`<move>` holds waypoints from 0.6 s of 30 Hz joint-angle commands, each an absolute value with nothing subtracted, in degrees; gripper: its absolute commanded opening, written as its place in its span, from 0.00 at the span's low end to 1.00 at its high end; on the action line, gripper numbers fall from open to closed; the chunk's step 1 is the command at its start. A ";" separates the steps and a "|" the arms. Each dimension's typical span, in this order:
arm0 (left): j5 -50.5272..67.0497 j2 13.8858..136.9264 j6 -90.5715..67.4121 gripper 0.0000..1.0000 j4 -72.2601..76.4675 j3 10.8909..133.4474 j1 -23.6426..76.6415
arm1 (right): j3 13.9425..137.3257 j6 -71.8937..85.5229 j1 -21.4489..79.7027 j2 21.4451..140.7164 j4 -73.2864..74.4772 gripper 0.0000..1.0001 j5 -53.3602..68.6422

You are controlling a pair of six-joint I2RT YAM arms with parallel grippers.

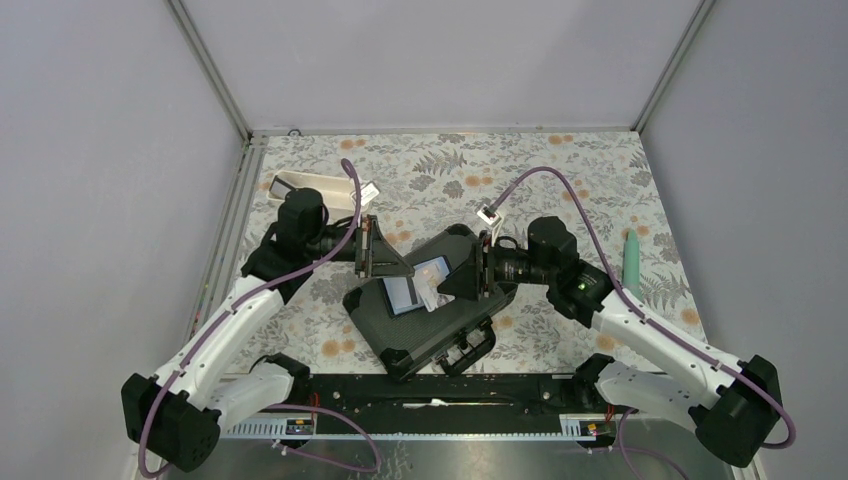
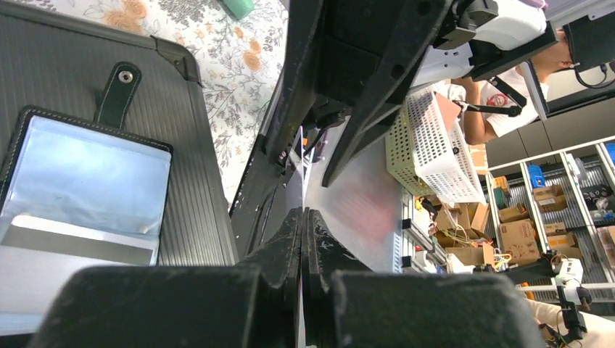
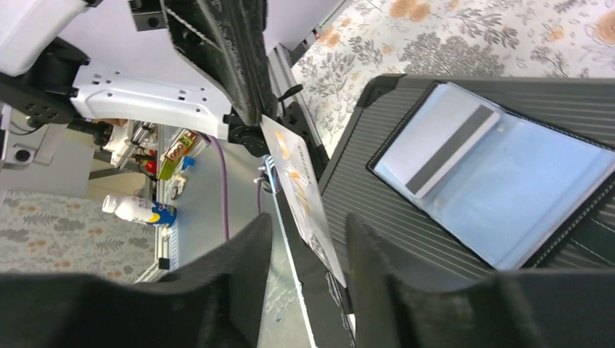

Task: Put the credit cards into the card holder
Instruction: Insert the credit card into the card holder.

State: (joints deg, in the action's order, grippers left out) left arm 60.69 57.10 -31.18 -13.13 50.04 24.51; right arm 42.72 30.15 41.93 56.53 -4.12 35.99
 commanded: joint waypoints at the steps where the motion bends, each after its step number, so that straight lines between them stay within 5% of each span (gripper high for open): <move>1: 63.67 55.34 -33.70 0.00 -6.04 48.91 25.20 | 42.09 33.36 41.63 56.92 -12.21 0.42 41.03; 7: 62.09 54.02 -42.85 0.00 5.83 45.07 25.46 | 41.38 35.89 41.59 56.76 -14.97 0.02 44.00; 8: 61.57 53.69 -45.05 0.10 8.68 44.36 25.48 | 41.03 36.57 41.61 56.35 -15.89 0.00 43.80; 10: 58.78 52.98 -47.32 0.56 11.10 42.56 25.53 | 39.92 38.49 41.63 55.27 -18.18 0.00 42.31; 12: 56.62 51.90 -50.37 0.74 16.30 39.48 26.01 | 38.10 40.96 41.66 53.75 -22.23 0.00 40.30; 18: 53.00 50.60 -56.46 0.71 25.29 33.67 30.03 | 36.74 43.64 41.64 53.49 -25.99 0.00 38.81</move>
State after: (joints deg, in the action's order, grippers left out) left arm 56.34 51.77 -51.42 14.57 35.11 27.29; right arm 36.73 41.01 41.89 54.17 -19.44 40.01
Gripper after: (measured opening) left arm 0.739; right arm 0.020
